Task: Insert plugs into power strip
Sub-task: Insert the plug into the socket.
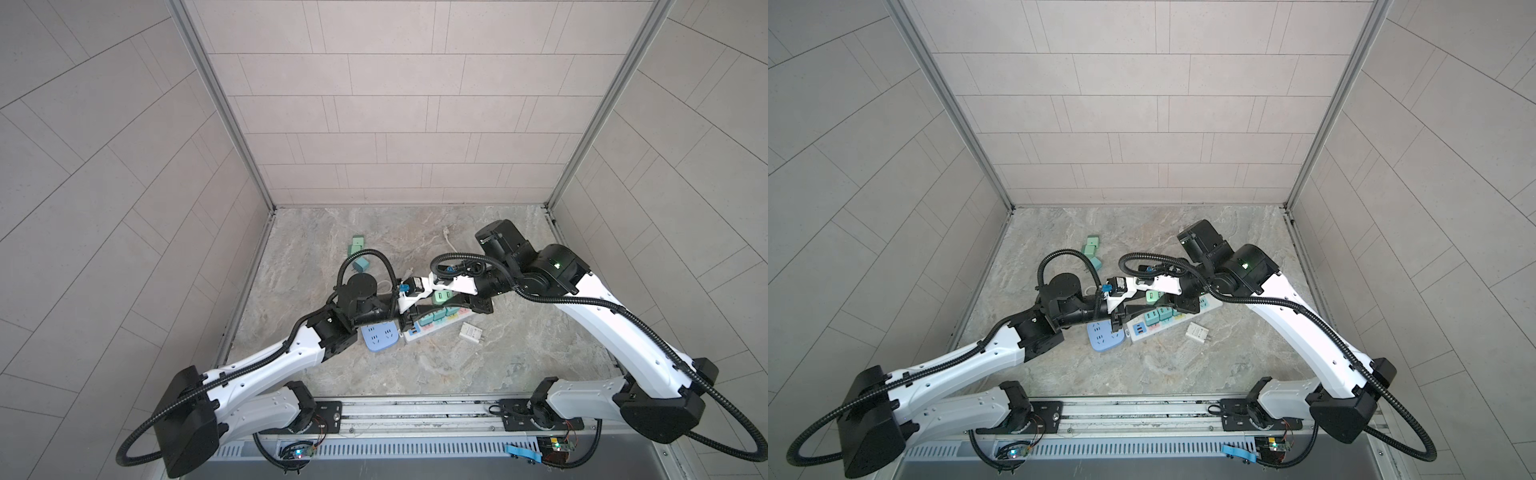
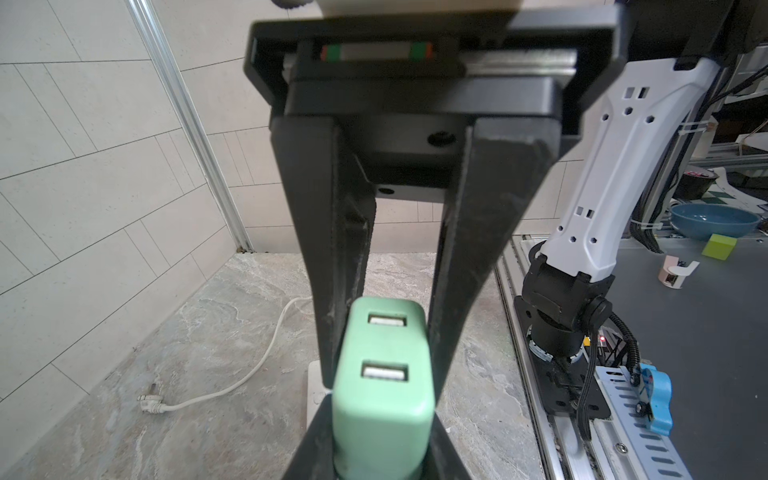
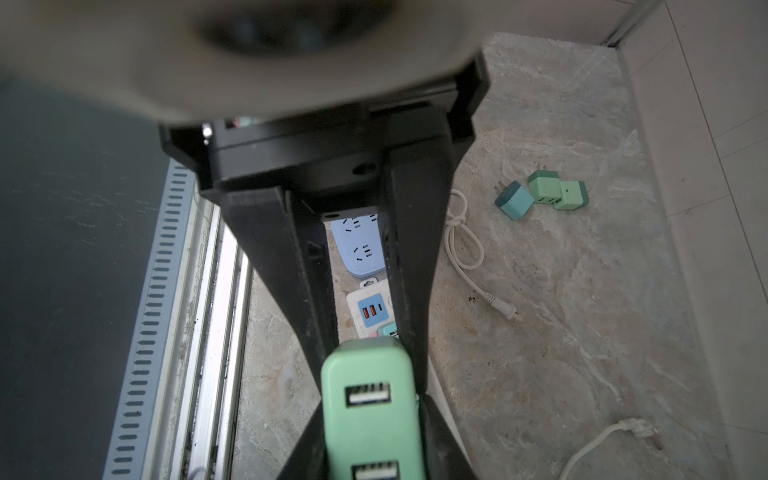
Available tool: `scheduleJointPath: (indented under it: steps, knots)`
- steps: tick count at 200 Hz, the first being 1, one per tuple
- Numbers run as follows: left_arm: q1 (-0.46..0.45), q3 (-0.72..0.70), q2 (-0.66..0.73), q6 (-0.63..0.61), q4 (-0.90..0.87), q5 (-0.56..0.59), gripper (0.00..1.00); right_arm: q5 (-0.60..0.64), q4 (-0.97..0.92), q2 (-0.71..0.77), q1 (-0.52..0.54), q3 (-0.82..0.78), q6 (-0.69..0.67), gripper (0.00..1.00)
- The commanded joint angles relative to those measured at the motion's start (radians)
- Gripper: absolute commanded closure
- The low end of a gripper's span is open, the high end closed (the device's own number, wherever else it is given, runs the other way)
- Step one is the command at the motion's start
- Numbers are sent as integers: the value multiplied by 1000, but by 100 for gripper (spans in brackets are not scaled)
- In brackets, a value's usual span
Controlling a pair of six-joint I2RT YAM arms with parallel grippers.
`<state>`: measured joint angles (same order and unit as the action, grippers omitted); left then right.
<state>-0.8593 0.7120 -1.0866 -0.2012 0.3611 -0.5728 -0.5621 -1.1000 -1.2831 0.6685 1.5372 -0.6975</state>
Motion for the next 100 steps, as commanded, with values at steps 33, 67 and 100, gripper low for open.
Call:
scheduleJointPath:
  steps: [33,67,100]
  knots:
    - [-8,9,46,-12,-2,51,47,-16,-3,-16,-39,3,-57,100]
    - [14,-83,153,40,-4,208,24,-235,0,54,-291,-138,-292,100]
    - [59,-204,284,118,3,292,16,-300,55,34,-399,-243,-519,100]
